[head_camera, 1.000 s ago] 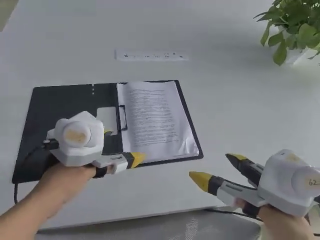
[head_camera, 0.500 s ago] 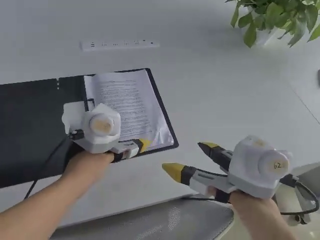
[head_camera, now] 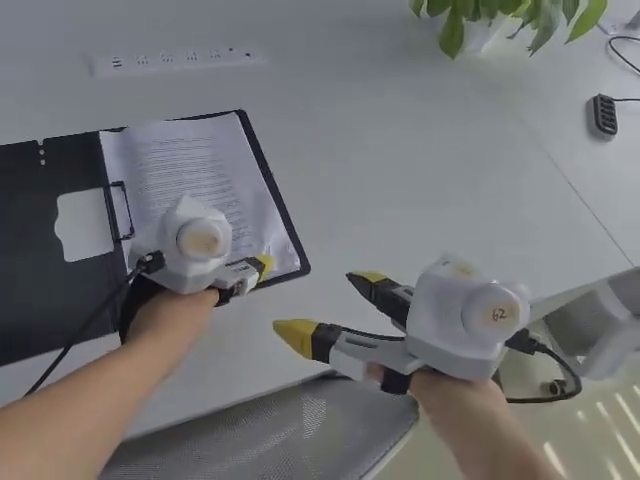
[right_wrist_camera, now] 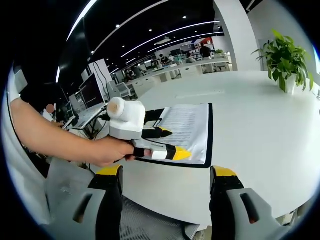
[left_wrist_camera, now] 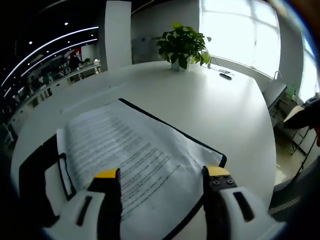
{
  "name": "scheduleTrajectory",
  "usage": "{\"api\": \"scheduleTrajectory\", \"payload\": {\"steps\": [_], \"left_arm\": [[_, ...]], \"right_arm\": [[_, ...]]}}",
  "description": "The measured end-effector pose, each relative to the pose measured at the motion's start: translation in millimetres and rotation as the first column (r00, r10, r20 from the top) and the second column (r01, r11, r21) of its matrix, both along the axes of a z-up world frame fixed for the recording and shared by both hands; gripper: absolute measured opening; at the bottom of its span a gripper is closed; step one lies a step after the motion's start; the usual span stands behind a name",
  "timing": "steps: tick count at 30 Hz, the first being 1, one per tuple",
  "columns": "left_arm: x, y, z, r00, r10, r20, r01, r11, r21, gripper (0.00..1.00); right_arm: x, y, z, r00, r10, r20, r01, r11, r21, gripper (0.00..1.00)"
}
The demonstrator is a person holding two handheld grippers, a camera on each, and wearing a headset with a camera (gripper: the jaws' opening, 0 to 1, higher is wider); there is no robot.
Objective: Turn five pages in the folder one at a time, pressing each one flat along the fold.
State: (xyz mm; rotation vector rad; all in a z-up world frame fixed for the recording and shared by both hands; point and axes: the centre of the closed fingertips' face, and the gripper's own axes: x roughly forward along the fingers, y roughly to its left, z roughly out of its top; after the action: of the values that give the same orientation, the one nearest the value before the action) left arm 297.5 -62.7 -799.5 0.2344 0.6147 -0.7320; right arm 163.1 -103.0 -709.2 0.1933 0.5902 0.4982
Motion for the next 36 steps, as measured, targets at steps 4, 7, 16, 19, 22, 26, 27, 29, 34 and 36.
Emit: {"api": "scheduleTrajectory", "payload": {"steps": [4,7,16,19,22,26,27,29,34,36], "left_arm": [[0.5,-0.3,-1.6,1.0,0.003,0.004,-0.003,1.0,0.01,0.64],[1.1,-0.1,-2.3,1.0,0.008,0.005,-0.008,1.0,0.009,0.63],[1.3,-3.5,-3.1,1.0,0.003,0.011,-0.003,1.0,-0.007,0.55],[1.4,-3.5,-3.3,1.0,-0.001,0.013,0.001,1.0,-0.01,0.54],[-1.9,-9.7,-2.4,0.999,-0.041,0.027,0.041,0.999,-0.009,0.47],[-3.0,-11.4,-1.9,0.999,-0.042,0.034,0.042,0.999,-0.015,0.4],[-3.0,-11.8,-2.0,0.998,-0.043,0.034,0.044,0.999,-0.017,0.39],[-1.8,-11.5,-1.6,0.998,-0.043,0.037,0.044,0.999,-0.019,0.35],[-3.2,-16.1,-0.3,0.995,-0.081,0.05,0.082,0.996,-0.022,0.28],[-5.1,-16.3,1.1,0.995,-0.081,0.053,0.082,0.996,-0.024,0.24]], "right_arm": [[-0.2,-0.9,-0.7,1.0,0.003,-0.001,-0.003,1.0,0.003,0.7],[0.1,-2.6,-1.5,1.0,0.0,-0.003,0.0,1.0,0.006,0.7],[0.9,-2.4,-1.5,1.0,-0.005,-0.003,0.005,1.0,0.012,0.71],[0.6,-2.2,-1.9,1.0,-0.005,-0.003,0.005,1.0,0.01,0.71],[0.6,-1.6,-1.7,1.0,-0.004,-0.004,0.004,1.0,0.016,0.71],[0.7,-1.9,-1.2,1.0,-0.002,-0.002,0.002,1.0,0.013,0.71],[0.5,-1.8,-1.0,1.0,-0.003,-0.004,0.003,1.0,0.017,0.71],[0.8,-2.6,-1.1,1.0,-0.005,-0.002,0.005,1.0,0.014,0.71],[0.5,-1.7,-2.1,1.0,-0.002,-0.005,0.002,1.0,0.017,0.71],[1.1,-1.5,-2.5,1.0,-0.001,-0.005,0.001,1.0,0.015,0.71]]}}
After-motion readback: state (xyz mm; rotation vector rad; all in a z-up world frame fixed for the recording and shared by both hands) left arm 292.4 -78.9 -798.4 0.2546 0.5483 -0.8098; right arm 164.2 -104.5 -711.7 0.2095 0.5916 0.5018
